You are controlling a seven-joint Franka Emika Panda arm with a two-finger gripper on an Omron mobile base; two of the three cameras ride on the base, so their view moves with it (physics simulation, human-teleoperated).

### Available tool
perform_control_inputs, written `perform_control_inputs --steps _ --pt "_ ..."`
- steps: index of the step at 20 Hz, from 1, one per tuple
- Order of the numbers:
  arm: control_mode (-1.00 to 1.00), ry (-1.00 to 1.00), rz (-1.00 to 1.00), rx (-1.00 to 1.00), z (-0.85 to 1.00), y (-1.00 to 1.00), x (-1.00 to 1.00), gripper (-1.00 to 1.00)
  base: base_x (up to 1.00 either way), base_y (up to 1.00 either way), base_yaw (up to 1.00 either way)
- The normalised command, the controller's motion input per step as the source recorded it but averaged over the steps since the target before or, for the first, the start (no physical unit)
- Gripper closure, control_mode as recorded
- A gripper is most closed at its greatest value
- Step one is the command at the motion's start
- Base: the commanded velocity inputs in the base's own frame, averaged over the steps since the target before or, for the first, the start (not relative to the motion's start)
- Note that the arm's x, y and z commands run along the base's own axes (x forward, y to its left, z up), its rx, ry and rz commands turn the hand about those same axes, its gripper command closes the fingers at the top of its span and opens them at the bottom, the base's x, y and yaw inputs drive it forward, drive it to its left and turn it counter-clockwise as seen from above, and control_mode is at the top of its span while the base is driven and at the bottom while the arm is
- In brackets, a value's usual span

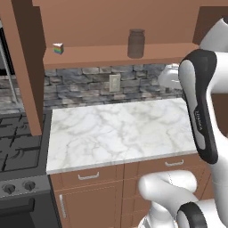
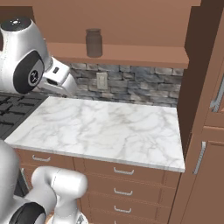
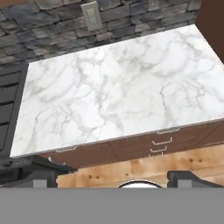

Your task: Pick the candle and jar from the dining table and place them in the open cabinet. Close the cabinet after placing the objects.

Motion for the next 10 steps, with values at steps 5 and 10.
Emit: perform_control_inputs --steps 5,10 --pt "-1.0 0.01 0.14 -0.09 -0.13 -0.02 -0.06 -1.0 0.0 0.0 0.0" --pt "-1.0 0.07 0.04 -0.12 -0.01 0.0 -0.04 -1.0 0.0 0.0 0.0"
